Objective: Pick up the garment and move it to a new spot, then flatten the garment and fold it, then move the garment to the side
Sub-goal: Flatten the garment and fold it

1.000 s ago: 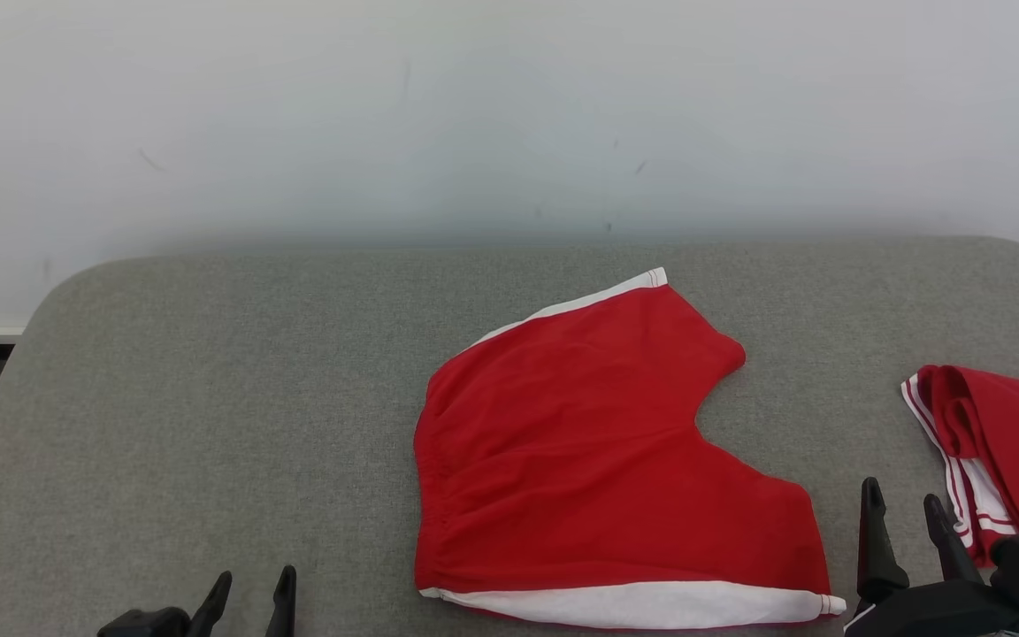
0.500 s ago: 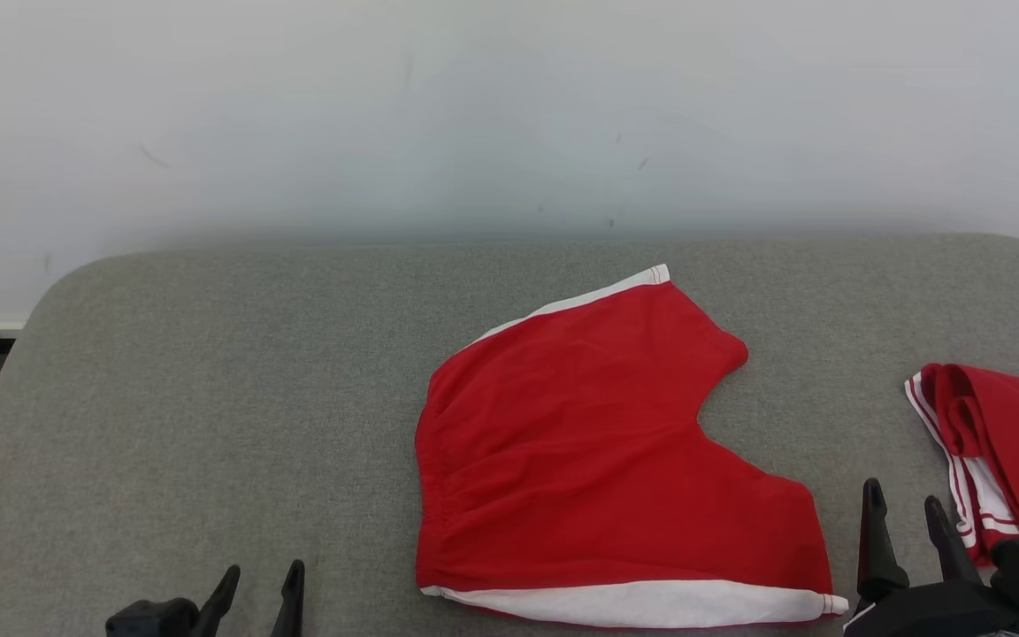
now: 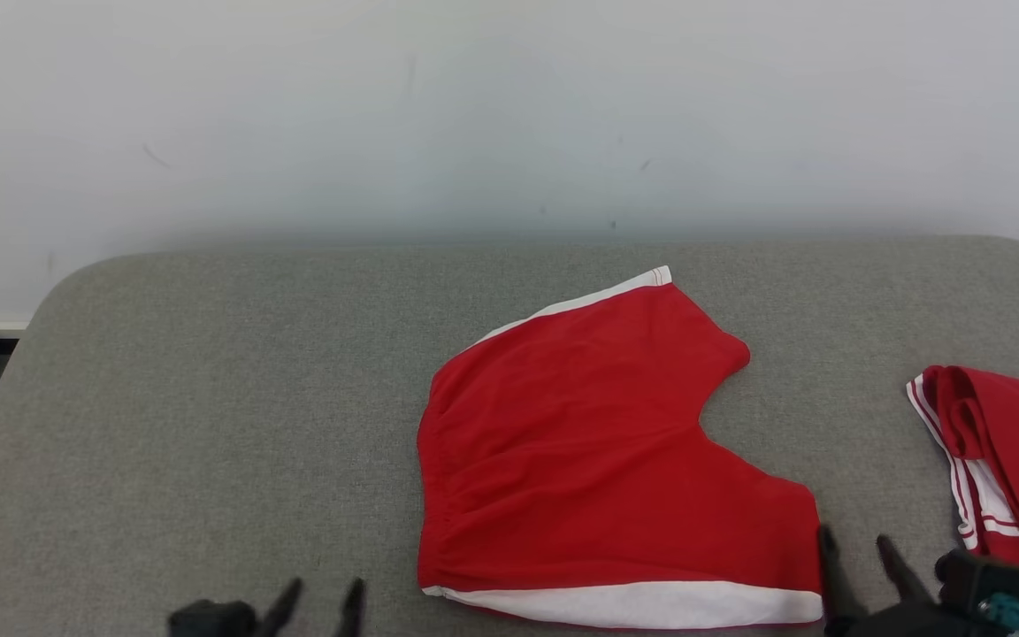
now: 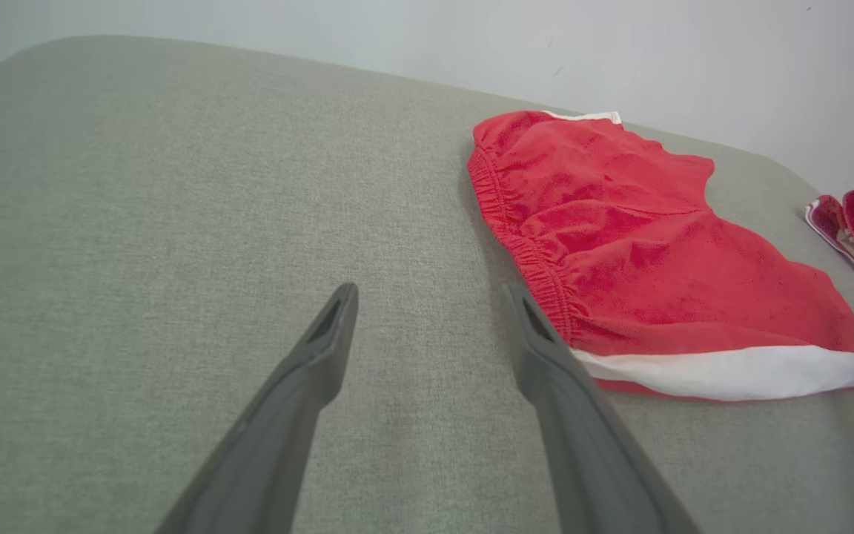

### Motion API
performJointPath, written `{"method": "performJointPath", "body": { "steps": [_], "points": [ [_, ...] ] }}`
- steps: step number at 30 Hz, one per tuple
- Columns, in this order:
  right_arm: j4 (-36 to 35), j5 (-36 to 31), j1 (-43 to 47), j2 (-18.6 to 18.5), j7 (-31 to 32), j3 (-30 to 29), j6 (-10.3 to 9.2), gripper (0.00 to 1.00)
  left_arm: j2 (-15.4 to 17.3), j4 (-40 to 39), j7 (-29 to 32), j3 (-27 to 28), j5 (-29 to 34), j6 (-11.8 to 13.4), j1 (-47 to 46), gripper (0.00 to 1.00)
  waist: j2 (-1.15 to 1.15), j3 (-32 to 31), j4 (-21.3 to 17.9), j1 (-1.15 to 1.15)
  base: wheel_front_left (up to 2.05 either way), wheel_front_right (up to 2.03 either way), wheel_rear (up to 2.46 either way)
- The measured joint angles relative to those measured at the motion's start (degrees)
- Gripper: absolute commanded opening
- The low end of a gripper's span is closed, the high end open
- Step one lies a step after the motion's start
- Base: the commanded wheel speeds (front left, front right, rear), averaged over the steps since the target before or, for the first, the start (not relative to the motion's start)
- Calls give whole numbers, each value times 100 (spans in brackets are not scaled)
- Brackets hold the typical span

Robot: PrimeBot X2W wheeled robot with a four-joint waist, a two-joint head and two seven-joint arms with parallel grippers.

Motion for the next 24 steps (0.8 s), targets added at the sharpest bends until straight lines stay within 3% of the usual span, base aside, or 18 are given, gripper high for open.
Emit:
{"method": "performJointPath", "body": {
  "steps": [6,24],
  "points": [
    [246,-291,277,-226,639,327,18,100,-159,47,333,-584,-51,-402,-1,100,0,8,16,0,0,0,0],
    [368,-357,162,-216,1274,422,-36,100,-307,907,817,-981,257,-758,-959,100,0,253,-55,0,0,0,0]
  ]
}}
